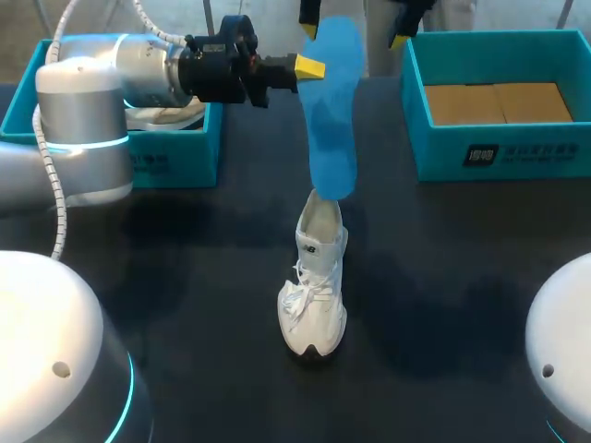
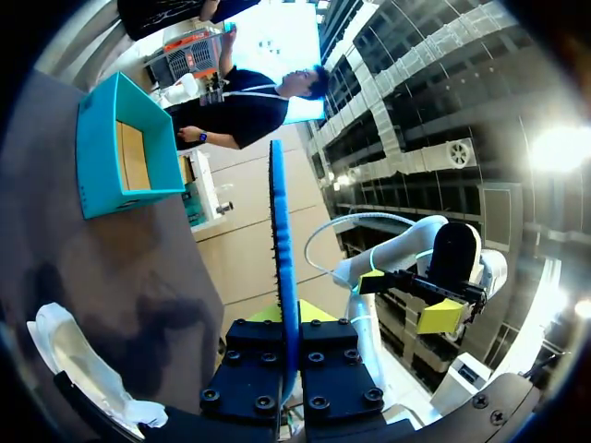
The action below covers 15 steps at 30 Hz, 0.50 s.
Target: Take the shoe out of the shoebox, open the shoe tongue, remove and reinsert the insole, then place the shoe into the shoebox
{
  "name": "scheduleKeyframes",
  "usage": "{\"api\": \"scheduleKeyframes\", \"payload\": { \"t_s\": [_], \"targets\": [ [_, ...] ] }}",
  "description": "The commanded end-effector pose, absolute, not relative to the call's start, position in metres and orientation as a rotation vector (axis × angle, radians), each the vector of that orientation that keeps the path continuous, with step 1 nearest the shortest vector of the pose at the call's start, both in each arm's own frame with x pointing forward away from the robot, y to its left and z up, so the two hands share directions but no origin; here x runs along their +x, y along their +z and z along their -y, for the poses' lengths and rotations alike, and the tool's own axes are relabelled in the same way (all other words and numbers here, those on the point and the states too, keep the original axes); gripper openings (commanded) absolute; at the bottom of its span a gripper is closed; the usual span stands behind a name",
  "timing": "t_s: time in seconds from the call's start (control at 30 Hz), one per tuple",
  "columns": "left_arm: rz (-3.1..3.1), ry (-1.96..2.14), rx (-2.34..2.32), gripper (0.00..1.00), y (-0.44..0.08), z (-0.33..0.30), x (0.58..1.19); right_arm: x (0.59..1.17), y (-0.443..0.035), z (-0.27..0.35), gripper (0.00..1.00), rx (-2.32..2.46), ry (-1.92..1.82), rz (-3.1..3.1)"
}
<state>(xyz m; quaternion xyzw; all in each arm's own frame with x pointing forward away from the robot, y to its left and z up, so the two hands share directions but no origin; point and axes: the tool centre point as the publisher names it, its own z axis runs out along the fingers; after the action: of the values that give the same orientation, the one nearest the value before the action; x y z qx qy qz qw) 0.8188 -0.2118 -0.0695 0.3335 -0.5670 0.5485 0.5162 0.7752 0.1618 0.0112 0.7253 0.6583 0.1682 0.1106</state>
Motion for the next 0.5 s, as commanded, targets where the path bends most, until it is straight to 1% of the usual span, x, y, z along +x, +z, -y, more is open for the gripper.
{"api": "scheduleKeyframes", "payload": {
  "t_s": [0.03,0.17,0.23,0.5],
  "targets": [
    [1.364,1.316,0.802,0.00,-0.0697,0.2116,0.8185,0.7804,0.0107,-0.1683,1.00,2.124,0.393,-1.900],
    [1.364,1.316,0.802,0.00,-0.0697,0.2116,0.8185,0.7804,0.0071,-0.1693,1.00,2.143,0.406,-1.926],
    [1.364,1.316,0.802,0.00,-0.0697,0.2116,0.8185,0.7783,0.0063,-0.1707,1.00,2.141,0.471,-1.979],
    [1.364,1.316,0.802,0.00,-0.0697,0.2116,0.8185,0.7783,0.0063,-0.1707,1.00,2.141,0.471,-1.979]
  ]
}}
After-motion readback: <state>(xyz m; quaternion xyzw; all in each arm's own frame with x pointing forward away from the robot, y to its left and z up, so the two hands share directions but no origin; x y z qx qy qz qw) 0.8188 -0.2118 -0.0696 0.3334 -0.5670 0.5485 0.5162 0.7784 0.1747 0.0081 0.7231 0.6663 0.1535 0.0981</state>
